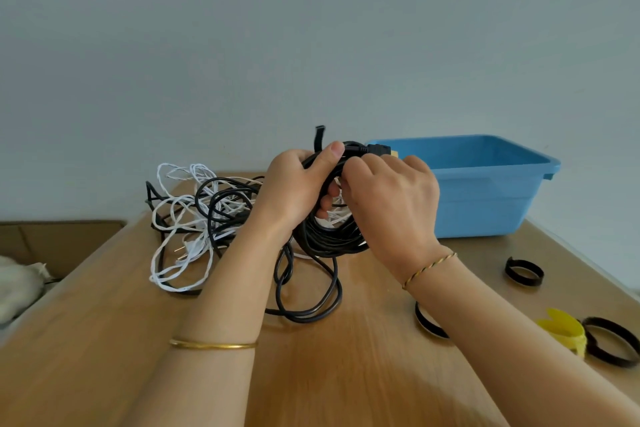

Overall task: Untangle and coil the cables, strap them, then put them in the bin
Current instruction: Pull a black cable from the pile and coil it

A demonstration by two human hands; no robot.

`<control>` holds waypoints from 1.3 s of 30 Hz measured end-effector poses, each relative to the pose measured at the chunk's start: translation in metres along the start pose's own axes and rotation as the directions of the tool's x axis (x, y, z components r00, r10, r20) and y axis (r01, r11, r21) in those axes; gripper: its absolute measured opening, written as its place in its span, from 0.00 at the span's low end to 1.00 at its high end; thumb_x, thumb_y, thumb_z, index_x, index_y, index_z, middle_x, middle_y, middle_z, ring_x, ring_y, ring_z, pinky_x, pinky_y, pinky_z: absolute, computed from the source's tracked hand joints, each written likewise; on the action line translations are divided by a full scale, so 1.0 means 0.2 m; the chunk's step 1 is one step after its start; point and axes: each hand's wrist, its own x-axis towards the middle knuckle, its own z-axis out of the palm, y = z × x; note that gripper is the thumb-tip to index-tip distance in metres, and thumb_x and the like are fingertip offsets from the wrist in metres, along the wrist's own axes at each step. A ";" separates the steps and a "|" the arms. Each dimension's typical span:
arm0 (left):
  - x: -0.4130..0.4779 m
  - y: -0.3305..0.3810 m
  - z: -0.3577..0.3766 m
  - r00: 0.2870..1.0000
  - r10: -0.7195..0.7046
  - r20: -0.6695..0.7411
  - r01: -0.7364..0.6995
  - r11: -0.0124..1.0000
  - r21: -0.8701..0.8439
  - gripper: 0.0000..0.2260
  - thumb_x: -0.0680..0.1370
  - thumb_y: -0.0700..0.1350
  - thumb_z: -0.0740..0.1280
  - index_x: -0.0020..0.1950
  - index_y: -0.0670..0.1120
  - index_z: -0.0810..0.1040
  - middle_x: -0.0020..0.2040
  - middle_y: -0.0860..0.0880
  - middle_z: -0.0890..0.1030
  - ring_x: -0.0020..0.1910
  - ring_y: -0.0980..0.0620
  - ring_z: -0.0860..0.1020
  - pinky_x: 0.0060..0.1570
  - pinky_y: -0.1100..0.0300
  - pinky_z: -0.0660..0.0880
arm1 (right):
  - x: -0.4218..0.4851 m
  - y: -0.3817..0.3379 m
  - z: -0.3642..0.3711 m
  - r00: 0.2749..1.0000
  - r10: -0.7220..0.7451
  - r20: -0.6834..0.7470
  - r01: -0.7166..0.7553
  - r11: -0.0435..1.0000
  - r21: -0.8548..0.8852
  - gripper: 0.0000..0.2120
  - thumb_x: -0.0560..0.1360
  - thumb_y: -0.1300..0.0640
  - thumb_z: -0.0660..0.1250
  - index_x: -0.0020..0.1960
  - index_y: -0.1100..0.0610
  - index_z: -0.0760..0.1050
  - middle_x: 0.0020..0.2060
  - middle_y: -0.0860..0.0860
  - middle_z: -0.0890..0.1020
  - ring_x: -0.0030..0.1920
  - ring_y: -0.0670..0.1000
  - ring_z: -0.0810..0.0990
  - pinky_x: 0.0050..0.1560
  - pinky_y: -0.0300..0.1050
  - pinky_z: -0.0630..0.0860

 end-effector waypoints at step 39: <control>-0.01 -0.02 -0.01 0.984 -0.113 0.139 0.140 0.968 -0.208 0.14 0.80 0.54 0.62 0.51 0.44 0.78 0.37 0.45 0.84 0.23 0.53 0.72 0.22 0.62 0.70 | 0.10 0.12 -0.09 0.866 0.145 0.480 -0.439 0.679 0.588 0.07 0.70 0.60 0.72 0.39 0.56 0.74 0.40 0.52 0.84 0.43 0.52 0.81 0.46 0.54 0.76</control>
